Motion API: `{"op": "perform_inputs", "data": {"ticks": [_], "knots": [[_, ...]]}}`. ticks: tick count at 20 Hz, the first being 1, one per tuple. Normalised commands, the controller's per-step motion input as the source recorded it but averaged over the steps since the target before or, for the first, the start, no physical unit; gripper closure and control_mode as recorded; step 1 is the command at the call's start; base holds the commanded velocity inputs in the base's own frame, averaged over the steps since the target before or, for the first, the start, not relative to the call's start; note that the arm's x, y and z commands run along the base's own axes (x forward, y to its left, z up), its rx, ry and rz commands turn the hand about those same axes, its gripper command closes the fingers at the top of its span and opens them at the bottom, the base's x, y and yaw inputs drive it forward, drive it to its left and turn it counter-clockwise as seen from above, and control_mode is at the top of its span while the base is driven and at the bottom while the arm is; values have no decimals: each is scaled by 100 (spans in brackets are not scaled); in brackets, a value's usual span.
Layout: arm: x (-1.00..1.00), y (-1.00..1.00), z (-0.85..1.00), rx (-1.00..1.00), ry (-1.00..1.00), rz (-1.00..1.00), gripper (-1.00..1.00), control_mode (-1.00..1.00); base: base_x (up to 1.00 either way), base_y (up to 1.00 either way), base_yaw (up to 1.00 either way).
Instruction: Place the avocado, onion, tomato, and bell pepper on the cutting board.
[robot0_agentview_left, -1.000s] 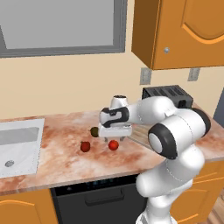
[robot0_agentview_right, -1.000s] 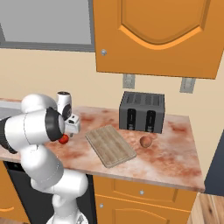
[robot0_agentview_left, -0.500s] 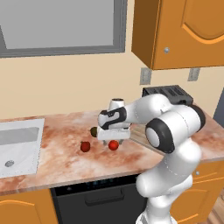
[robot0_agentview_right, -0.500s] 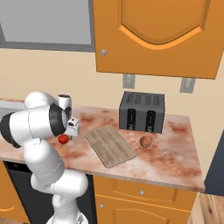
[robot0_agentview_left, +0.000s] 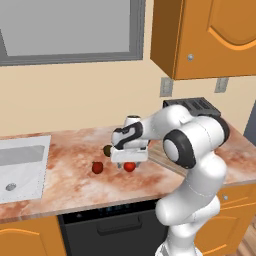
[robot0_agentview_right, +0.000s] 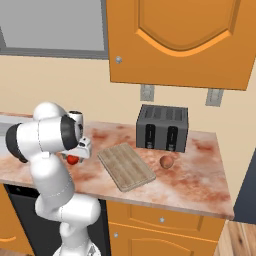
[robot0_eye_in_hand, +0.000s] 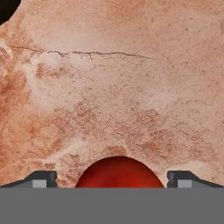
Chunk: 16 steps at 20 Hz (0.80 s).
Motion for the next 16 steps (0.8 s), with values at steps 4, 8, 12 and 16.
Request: {"op": "perform_inputs", "data": {"ticks": [4, 8, 12, 16], "knots": [[0, 0, -11, 1, 1, 0, 100, -100, 0, 0, 0], [-9, -3, 0, 2, 0, 0, 100, -100, 0, 0, 0], [-16, -3, 4, 0, 0, 0, 100, -100, 0, 0, 0], [-18, -12, 17, 0, -1, 0, 100, -100, 0, 0, 0]]}}
